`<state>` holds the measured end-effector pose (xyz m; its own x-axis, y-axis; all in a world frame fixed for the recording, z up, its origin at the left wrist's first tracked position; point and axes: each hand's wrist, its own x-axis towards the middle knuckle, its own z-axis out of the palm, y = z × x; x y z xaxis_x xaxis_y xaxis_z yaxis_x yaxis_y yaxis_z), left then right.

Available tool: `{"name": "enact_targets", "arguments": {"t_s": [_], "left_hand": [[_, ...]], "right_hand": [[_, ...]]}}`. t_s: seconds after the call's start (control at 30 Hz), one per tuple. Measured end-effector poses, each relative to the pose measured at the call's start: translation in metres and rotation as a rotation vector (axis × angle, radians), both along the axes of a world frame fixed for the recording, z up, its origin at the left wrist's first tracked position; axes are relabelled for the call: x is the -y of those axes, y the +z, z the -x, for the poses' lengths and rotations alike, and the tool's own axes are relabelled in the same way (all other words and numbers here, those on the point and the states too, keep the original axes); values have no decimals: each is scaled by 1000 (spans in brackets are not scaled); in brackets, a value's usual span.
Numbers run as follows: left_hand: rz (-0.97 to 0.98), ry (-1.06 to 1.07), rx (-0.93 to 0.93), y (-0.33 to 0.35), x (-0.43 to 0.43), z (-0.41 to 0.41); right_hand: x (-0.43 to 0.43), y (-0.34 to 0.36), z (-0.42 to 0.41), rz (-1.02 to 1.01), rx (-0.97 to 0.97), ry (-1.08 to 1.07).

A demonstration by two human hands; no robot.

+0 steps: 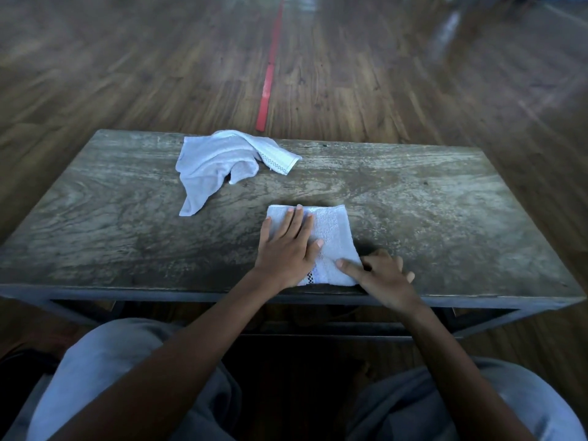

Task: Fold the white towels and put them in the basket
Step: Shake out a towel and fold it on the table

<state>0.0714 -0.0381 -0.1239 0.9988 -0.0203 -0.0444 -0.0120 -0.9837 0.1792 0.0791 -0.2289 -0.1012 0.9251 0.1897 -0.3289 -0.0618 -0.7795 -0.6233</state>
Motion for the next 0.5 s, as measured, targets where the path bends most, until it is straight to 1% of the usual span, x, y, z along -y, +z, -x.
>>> {"name": "enact_targets", "arguments": {"t_s": [0.1, 0.2, 0.33, 0.47, 0.5], "left_hand": [[14, 4, 5, -2, 0, 1], [34, 13, -16, 0, 0, 2], [47, 18, -26, 3, 1, 2], [52, 22, -33, 4, 1, 3], [51, 24, -33, 5, 2, 3]], "right_hand": [[1, 1, 4, -6, 37, -21], [2, 2, 6, -25, 27, -17], [1, 5, 5, 0, 32, -18], [2, 5, 4, 30, 142, -1], [4, 4, 2, 28, 127, 8]]}}
